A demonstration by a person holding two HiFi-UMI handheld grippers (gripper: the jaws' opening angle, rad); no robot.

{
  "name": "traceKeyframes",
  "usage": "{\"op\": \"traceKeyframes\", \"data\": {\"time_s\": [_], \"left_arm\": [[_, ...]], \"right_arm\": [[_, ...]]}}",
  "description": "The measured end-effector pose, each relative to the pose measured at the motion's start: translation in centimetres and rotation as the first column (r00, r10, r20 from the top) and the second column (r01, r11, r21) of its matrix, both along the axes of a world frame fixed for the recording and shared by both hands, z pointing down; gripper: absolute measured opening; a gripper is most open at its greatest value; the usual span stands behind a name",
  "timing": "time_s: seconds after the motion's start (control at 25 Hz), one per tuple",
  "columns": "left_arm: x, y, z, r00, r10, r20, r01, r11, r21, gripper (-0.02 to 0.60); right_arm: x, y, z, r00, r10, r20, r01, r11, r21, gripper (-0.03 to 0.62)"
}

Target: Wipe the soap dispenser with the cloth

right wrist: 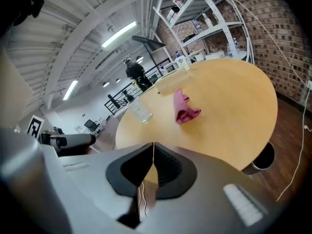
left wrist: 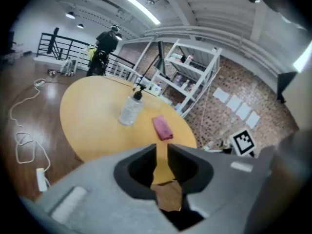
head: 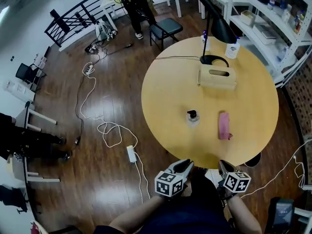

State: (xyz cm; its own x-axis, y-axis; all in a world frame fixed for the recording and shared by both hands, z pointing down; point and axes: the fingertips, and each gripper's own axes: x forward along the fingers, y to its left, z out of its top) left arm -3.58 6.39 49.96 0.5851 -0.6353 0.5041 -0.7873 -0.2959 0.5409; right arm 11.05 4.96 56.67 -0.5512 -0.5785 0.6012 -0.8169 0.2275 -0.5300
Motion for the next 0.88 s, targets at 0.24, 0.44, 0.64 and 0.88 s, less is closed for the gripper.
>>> {"op": "traceKeyframes", "data": {"time_s": [0.24, 0.44, 0.64, 0.88], "left_arm": [[-3.0, 9.7, -3.5, 0.990, 0.140, 0.001, -0.139, 0.980, 0.144, 0.060], [-7.7, 15.4, -3.6, 0.996, 0.093, -0.001, -0.092, 0.986, 0.139, 0.055], [-8.4, 15.5, -6.0, 0.999, 0.051, -0.004, -0.049, 0.976, 0.214, 0.055], [-7.5, 14.5, -10.6, 0.997, -0.073, -0.012, 0.073, 0.938, 0.339, 0.055]], "right_arm": [[-8.0, 9.2, -4.8, 0.998, -0.040, 0.052, 0.035, 0.994, 0.100, 0.012], [-11.6, 14.6, -9.9, 0.989, -0.141, 0.034, 0.131, 0.971, 0.200, 0.011], [-11.5, 15.1, -14.3, 0.982, -0.184, 0.038, 0.163, 0.935, 0.314, 0.011], [-13.8, 14.0, -18.8, 0.942, -0.336, 0.016, 0.293, 0.843, 0.451, 0.011]]}}
